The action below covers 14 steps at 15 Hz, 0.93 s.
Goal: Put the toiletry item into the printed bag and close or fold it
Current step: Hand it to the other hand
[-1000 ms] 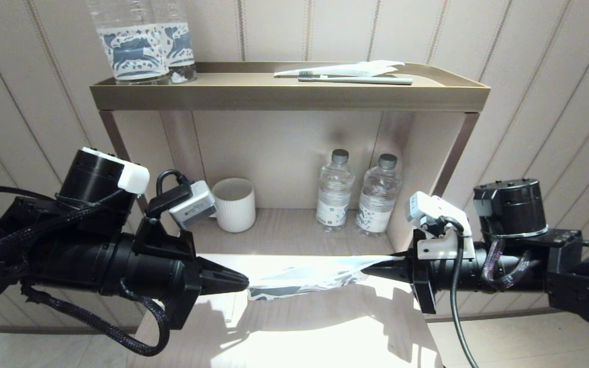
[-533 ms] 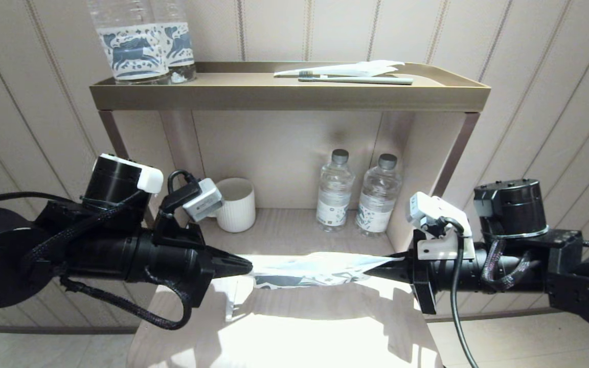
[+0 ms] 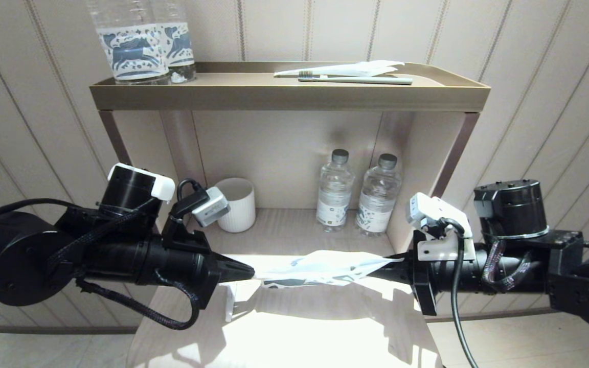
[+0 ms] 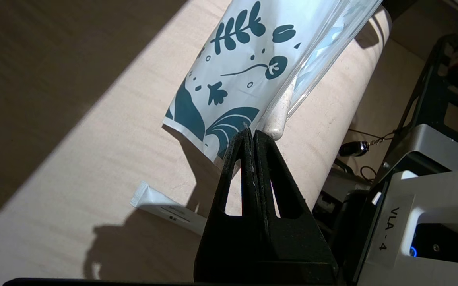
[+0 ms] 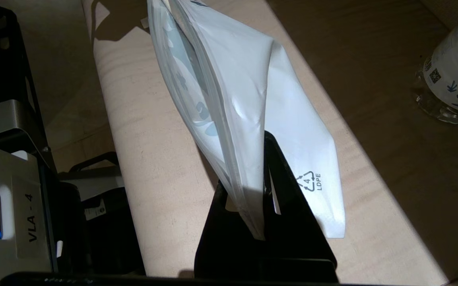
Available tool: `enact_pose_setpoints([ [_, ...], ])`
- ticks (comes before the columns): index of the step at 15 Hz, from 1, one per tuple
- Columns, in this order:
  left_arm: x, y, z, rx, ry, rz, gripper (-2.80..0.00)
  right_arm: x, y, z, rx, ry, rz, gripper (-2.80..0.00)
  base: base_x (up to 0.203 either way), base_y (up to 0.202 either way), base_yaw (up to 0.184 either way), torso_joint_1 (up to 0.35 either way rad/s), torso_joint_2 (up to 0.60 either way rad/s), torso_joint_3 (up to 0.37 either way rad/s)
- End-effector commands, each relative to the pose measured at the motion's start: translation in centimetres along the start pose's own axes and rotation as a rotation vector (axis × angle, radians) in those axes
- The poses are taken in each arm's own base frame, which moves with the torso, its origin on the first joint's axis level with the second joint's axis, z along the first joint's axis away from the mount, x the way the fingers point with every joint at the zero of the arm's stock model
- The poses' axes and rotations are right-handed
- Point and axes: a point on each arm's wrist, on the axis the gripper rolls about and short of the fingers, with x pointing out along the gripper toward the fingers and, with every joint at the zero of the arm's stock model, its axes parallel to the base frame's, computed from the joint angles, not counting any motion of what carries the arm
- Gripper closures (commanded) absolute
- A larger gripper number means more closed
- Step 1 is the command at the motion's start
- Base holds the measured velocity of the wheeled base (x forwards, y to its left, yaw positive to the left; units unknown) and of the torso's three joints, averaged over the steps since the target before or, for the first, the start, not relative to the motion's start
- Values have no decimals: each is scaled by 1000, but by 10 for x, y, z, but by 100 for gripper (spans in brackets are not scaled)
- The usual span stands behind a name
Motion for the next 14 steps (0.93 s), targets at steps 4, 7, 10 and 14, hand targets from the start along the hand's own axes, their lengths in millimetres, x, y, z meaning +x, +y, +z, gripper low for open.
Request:
enact_pose_setpoints([
  [4, -15, -13, 13, -21, -60, -14, 0, 0, 0, 2, -5, -8, 1, 0, 0, 0, 0, 0, 0, 0],
  [7, -29, -22, 22, -56, -116, -66, 0, 1, 0, 2, 7, -7, 10, 0, 0, 0, 0, 0, 0, 0],
  [10, -26, -23, 21, -57, -105, -77, 0, 1, 3, 4, 16, -10, 17, 0, 0, 0, 0, 0, 0, 0],
  [14, -31, -27, 23, -39, -122, -70, 0, -1, -1, 7, 11, -21, 1, 0, 0, 0, 0, 0, 0, 0],
])
